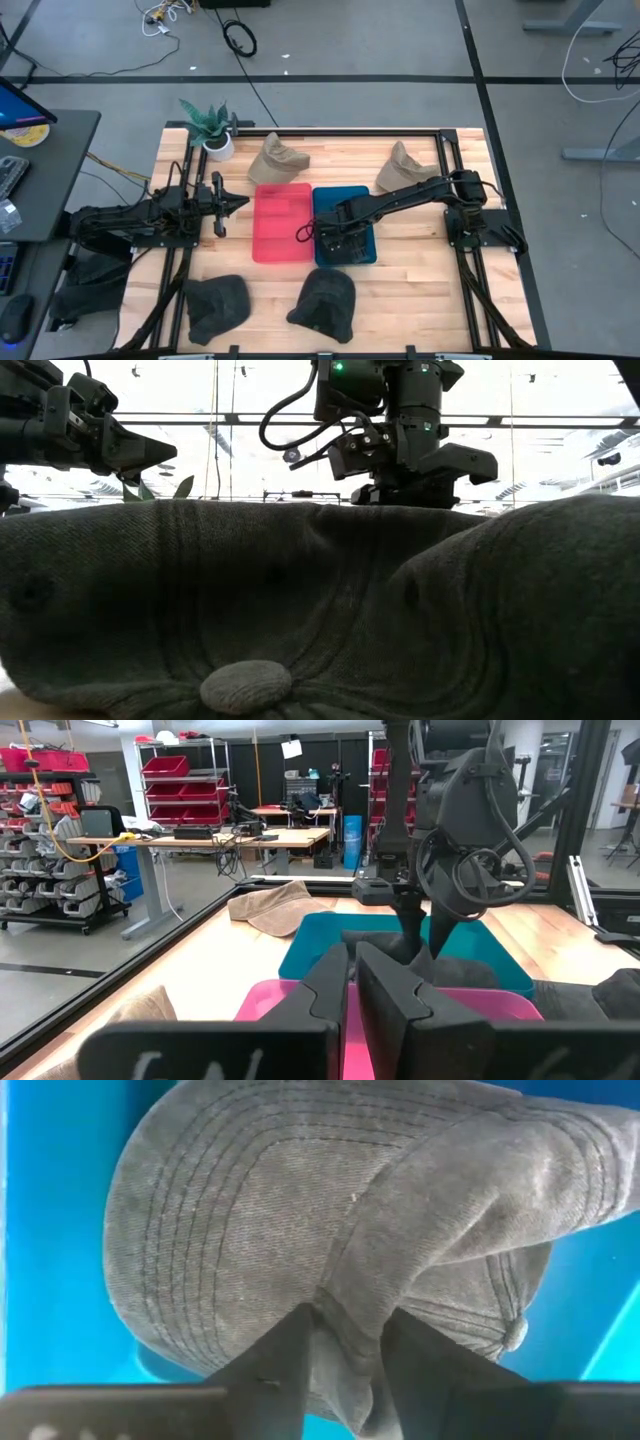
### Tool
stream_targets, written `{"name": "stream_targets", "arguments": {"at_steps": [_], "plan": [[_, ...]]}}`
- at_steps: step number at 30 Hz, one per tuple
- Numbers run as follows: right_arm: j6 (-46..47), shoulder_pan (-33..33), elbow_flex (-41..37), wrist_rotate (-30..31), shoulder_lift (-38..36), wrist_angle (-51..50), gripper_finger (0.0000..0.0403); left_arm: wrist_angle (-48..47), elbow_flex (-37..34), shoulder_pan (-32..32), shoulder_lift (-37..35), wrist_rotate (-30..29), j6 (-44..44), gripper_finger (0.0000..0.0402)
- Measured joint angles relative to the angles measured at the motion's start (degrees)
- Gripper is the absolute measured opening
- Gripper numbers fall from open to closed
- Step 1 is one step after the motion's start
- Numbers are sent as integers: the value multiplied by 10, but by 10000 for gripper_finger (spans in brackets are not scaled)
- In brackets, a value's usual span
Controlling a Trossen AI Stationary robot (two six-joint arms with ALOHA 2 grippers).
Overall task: Pick & Place hat
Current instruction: Put the black cap into the blue bin
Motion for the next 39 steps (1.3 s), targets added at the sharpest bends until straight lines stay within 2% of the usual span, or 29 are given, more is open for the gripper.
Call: {"name": "stream_targets", "arguments": {"at_steps": [5,11,17,20,25,31,39], "plan": [[20,0,9,0,0,-11,154,0,0,0,0,0,0,28],[66,1,54,5,-1,-48,165,0,0,0,0,0,0,28],[171,9,89,4,-1,-53,164,0,0,0,0,0,0,28],[241,18,98,-15,-1,-54,160,0,0,0,0,0,0,28],[305,47,100,-52,-1,-51,155,0,0,0,0,0,0,28],[337,96,100,-90,-1,-38,155,0,0,0,0,0,0,28],[394,155,100,-95,-1,9,155,0,0,0,0,0,0,28]]}}
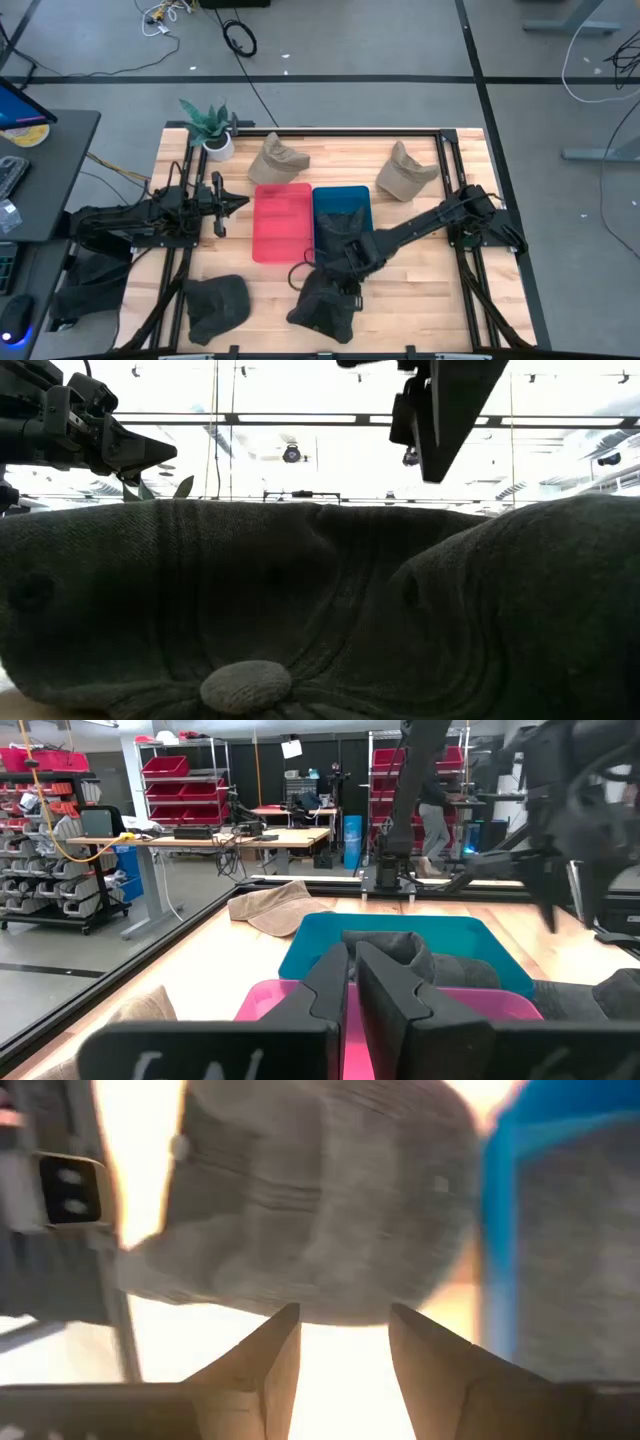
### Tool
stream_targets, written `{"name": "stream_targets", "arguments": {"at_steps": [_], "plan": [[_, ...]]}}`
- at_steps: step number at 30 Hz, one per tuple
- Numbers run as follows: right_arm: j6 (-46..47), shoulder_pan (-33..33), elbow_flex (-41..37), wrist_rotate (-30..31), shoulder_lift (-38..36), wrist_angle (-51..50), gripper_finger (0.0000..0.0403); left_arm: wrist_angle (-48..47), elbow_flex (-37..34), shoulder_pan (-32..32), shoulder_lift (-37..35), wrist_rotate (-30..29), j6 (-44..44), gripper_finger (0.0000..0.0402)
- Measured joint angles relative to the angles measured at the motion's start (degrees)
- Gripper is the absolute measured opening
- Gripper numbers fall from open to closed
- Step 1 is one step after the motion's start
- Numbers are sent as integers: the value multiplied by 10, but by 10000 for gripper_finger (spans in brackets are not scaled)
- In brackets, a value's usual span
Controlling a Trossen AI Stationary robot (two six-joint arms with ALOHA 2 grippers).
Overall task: Pick & Place hat
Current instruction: Put the black cap into the blue bin
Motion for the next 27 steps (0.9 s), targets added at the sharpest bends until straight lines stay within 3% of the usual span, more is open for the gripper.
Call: {"name": "stream_targets", "arguments": {"at_steps": [13,20,27], "plan": [[11,56,0,3,0,132,155,0,0,0,0,0,0,28],[11,61,0,85,3,137,155,0,0,0,0,0,0,28],[13,61,-3,114,3,138,155,0,0,0,0,0,0,28]]}}
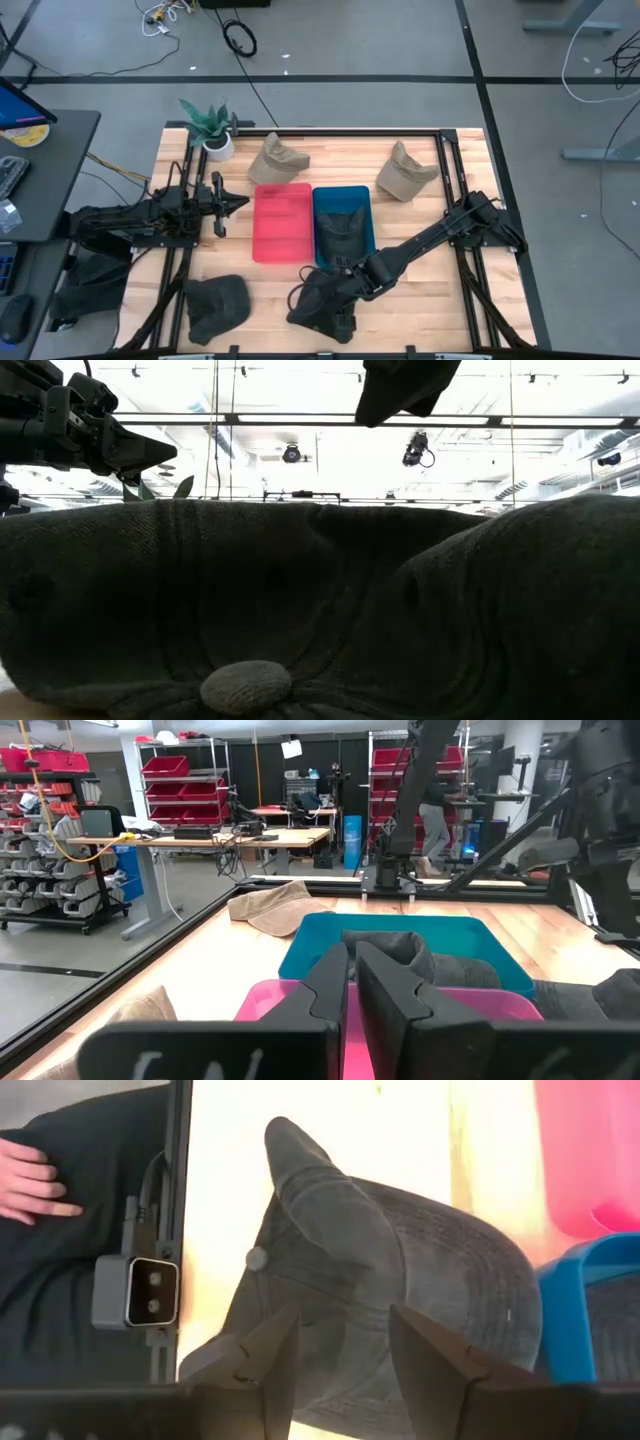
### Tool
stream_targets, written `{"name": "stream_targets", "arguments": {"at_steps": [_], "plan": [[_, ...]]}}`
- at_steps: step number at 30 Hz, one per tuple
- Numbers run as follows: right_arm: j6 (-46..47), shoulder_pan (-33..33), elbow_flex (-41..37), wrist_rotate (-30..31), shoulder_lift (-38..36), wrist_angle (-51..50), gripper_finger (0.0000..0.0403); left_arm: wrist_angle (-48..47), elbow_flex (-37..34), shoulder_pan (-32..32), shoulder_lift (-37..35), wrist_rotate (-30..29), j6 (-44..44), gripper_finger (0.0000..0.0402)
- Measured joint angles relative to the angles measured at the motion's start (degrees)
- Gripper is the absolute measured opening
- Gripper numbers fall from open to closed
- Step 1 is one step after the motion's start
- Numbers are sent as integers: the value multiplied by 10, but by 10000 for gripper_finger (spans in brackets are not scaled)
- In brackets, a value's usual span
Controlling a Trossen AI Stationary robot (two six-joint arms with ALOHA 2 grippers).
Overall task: Pick & Place hat
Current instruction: Put the black cap into the blue bin
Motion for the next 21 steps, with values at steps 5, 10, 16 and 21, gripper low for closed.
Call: {"name": "stream_targets", "arguments": {"at_steps": [5,10,16,21], "plan": [[2,0,-10,7,0,-2,155,0,0,0,0,0,0,28],[-1,0,-13,5,18,3,155,0,0,0,0,0,0,28],[-9,-1,-14,-16,67,32,155,0,0,0,0,0,0,28],[-24,-1,-13,-15,84,38,155,0,0,0,0,0,0,28]]}}
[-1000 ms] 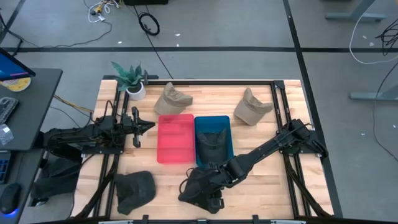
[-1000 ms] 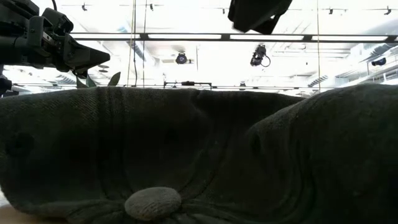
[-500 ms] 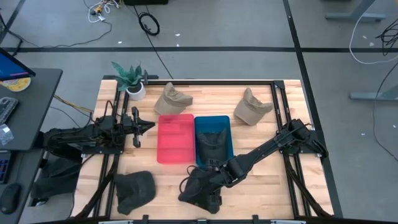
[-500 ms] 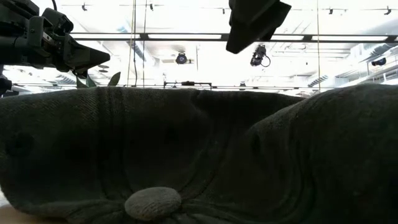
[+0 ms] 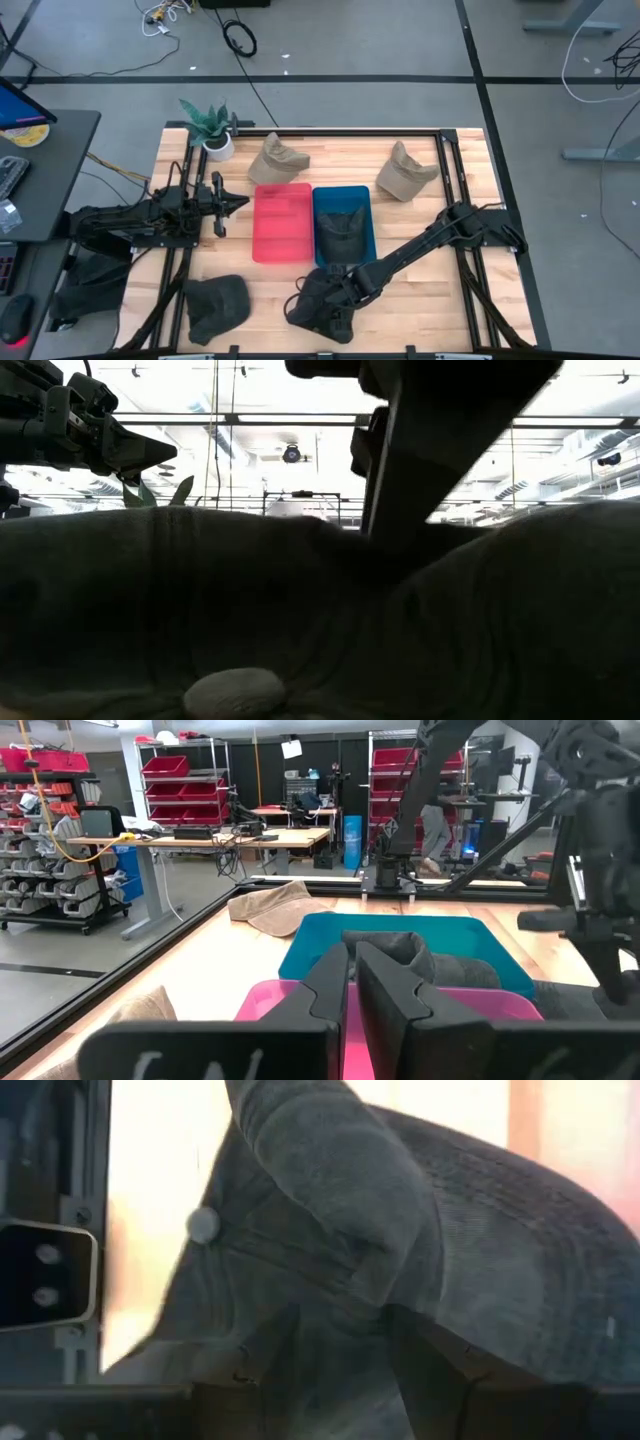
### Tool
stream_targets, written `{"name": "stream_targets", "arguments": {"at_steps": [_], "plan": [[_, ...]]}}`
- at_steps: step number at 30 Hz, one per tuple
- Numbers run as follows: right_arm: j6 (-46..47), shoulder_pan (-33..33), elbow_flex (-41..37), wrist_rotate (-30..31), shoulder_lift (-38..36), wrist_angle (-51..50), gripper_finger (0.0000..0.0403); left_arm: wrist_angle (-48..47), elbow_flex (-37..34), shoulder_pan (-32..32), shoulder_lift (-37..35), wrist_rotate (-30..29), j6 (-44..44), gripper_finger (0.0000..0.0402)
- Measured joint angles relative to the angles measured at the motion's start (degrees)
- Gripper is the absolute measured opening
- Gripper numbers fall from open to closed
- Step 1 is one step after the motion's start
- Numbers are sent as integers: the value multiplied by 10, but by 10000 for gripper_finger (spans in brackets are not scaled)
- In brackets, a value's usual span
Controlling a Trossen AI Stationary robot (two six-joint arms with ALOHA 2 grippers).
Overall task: Pick & Place hat
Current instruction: Put the black cap into the blue bin
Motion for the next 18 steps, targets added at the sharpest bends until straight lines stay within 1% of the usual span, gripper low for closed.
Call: {"name": "stream_targets", "arguments": {"at_steps": [4,7,11,18], "plan": [[-7,1,0,19,0,-2,143,0,0,0,0,0,0,28],[-2,1,0,44,-1,-9,120,0,0,0,0,0,0,28],[-13,0,0,48,-2,-19,96,0,0,0,0,0,0,28],[7,-1,0,70,-2,-66,89,0,0,0,0,0,0,28]]}}
